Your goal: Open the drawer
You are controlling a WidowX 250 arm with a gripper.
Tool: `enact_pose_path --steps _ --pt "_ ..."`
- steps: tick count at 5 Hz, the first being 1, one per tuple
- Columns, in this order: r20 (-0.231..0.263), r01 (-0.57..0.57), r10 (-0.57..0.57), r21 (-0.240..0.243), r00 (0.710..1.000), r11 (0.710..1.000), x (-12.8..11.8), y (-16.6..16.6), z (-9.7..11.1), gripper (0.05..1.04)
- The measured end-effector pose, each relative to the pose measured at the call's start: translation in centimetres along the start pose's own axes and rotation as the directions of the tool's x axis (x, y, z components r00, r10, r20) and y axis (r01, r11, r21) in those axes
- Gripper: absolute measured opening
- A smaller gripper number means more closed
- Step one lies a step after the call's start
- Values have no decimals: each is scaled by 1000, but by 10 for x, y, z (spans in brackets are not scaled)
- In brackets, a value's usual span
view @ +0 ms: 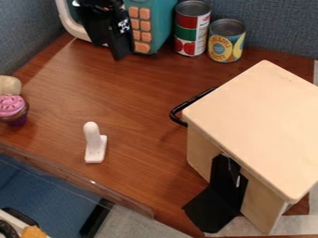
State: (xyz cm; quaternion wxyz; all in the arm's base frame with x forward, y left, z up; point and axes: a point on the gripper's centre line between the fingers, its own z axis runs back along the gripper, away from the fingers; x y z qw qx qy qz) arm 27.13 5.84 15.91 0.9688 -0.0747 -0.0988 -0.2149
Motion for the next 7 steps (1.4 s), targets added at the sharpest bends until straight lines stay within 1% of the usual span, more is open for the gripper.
enact_pose_path --steps 1,3,4,5,6,7 --pt "-16 -13 12 -15 1000 1000 -2 1 -7 999" --pt "13 -78 78 -8 997 997 11 -5 -30 999" --pt "56 -104 103 17 993 994 20 -10 -42 999" --pt "105 -105 100 39 989 994 33 -13 -45 999" --pt "149 -70 61 55 987 996 44 -20 -59 999" --pt "124 -47 41 50 991 998 50 -24 -76 999"
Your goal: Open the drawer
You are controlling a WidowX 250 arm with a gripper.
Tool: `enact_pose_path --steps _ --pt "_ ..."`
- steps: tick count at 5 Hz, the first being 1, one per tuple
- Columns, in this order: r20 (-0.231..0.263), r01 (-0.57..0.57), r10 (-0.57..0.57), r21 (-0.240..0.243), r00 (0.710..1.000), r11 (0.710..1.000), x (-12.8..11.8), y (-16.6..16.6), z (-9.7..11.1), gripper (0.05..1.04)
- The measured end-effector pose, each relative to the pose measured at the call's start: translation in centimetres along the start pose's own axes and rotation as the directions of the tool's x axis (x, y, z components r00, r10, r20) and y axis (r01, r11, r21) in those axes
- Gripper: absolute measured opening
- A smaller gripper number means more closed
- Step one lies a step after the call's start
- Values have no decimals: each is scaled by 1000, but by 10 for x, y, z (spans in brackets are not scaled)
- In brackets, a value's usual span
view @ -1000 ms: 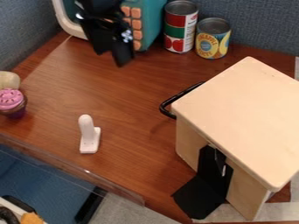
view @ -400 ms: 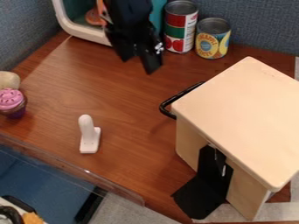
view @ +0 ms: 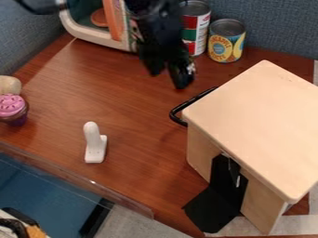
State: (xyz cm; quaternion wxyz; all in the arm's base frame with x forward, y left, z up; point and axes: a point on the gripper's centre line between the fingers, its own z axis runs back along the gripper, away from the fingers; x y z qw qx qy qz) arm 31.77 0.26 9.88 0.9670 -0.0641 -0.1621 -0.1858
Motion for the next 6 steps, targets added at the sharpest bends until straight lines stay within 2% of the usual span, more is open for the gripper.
enact_pose_path --steps 1,2,3,4,5,6 --pt "-8 7 -7 6 1000 1000 5 0 -13 999" --pt "-45 5 -5 1 999 1000 5 4 -32 999" --pt "-59 6 -5 11 998 1000 7 6 -40 999" --pt "-95 21 -20 9 995 1000 4 3 -53 999" --pt "-109 15 -13 16 994 1000 2 3 -59 961" --pt "-120 5 -3 16 993 1000 -1 4 -65 674"
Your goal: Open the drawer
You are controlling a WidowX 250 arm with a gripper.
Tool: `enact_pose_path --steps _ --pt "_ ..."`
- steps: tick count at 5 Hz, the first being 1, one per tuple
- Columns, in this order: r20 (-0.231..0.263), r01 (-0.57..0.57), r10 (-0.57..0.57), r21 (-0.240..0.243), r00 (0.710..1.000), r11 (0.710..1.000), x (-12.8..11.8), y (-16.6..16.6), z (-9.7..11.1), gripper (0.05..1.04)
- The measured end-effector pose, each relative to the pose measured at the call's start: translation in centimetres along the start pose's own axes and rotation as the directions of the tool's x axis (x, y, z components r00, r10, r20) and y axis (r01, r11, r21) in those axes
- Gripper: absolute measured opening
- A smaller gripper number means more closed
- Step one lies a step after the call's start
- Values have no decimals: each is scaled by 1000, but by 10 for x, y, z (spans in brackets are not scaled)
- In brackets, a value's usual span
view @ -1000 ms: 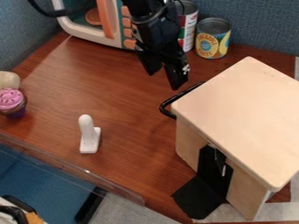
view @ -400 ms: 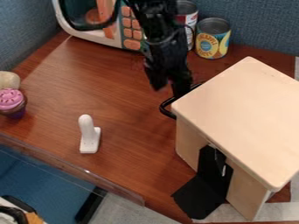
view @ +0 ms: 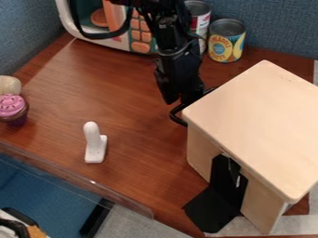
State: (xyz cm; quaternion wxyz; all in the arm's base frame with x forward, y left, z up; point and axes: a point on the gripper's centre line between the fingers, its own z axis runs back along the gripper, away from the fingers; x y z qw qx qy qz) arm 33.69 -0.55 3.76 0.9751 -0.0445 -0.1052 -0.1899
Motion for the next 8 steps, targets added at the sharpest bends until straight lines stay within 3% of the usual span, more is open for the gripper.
enact_pose_path --steps 1,2,4,8 --pt "-5 -10 10 -9 1000 1000 -1 -1 0 360" --pt "-6 -26 26 -13 1000 1000 1 3 3 164" --pt "29 -125 124 33 992 992 4 50 27 114" --pt "-10 -157 158 57 987 986 3 74 31 114"
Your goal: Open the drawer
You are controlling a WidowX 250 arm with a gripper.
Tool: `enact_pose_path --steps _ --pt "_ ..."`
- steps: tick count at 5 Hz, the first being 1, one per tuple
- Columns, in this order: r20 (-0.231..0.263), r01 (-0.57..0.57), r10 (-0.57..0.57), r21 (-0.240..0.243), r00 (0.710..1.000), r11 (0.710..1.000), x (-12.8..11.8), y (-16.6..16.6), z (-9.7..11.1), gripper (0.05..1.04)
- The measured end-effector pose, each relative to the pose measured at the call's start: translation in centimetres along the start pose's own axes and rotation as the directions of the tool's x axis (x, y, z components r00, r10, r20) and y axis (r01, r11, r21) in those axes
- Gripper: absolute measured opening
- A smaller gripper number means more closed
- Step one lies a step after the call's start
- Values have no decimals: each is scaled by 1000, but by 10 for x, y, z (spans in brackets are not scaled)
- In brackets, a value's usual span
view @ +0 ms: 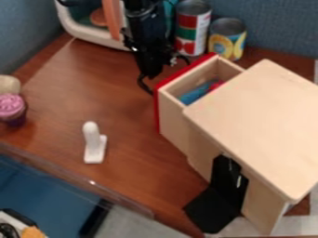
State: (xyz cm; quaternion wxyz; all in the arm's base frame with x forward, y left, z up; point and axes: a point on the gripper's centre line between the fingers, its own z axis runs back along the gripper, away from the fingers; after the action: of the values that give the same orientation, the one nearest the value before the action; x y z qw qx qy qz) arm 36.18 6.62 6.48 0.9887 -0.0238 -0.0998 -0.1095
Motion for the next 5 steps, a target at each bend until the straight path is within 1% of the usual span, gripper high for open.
enact_pose_path --steps 4,5 --pt "-58 4 -5 -16 998 1000 4 12 -5 114" --pt "-89 23 -26 -33 996 999 6 13 -8 114"
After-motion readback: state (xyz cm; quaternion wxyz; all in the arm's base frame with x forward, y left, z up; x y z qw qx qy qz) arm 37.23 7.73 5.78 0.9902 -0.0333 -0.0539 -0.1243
